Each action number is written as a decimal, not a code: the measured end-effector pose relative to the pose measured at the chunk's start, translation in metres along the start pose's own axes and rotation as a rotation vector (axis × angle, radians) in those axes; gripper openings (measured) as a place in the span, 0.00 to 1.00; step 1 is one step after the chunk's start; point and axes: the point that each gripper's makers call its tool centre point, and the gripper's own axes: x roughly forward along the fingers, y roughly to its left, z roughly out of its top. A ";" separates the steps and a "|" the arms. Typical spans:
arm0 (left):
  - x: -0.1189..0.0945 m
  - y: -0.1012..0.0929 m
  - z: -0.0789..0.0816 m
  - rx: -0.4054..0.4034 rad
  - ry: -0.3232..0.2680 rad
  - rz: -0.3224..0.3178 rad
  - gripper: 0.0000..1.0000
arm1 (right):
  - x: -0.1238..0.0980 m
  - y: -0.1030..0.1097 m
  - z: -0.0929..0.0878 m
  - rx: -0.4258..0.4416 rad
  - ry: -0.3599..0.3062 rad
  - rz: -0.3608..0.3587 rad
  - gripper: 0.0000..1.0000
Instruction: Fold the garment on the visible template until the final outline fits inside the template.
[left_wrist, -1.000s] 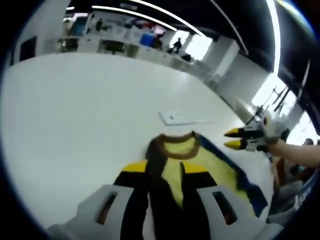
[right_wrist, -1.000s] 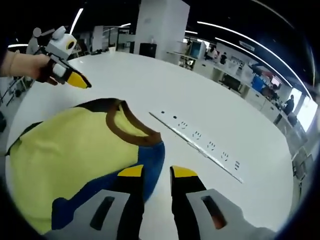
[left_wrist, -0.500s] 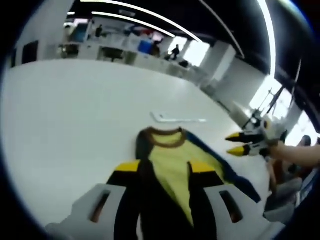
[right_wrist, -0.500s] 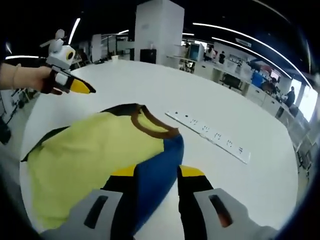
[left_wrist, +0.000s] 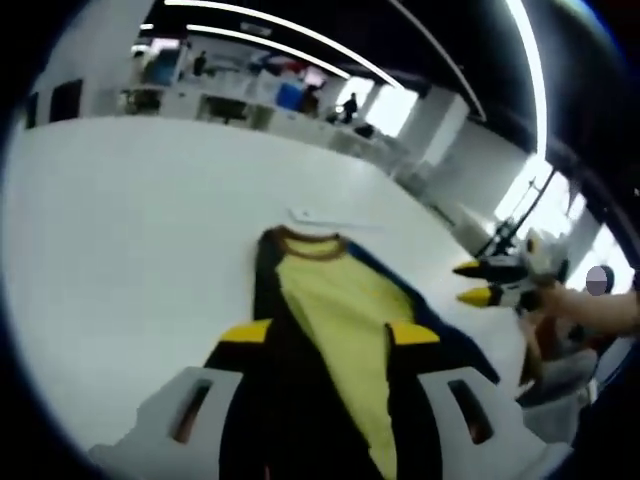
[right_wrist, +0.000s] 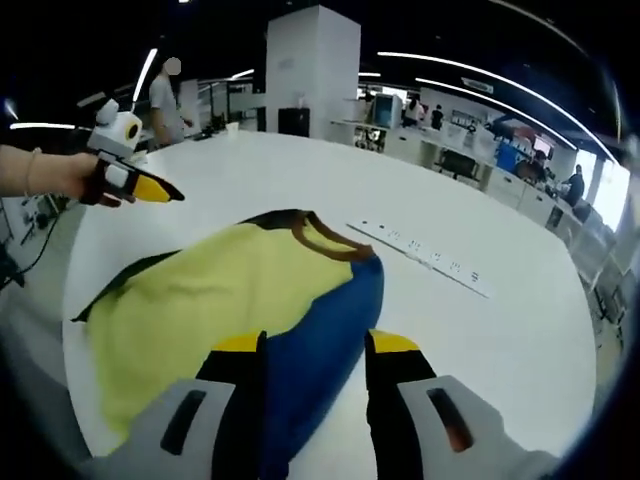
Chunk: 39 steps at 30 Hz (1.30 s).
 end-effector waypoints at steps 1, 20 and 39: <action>-0.004 -0.004 -0.002 0.002 -0.001 -0.002 0.41 | -0.005 0.003 0.001 0.004 -0.010 -0.003 0.40; -0.067 -0.062 -0.029 0.112 0.007 -0.044 0.51 | -0.073 0.056 0.003 0.016 -0.077 0.008 0.56; -0.120 -0.092 -0.055 0.157 0.006 -0.045 0.62 | -0.129 0.084 0.004 0.064 -0.139 -0.002 0.71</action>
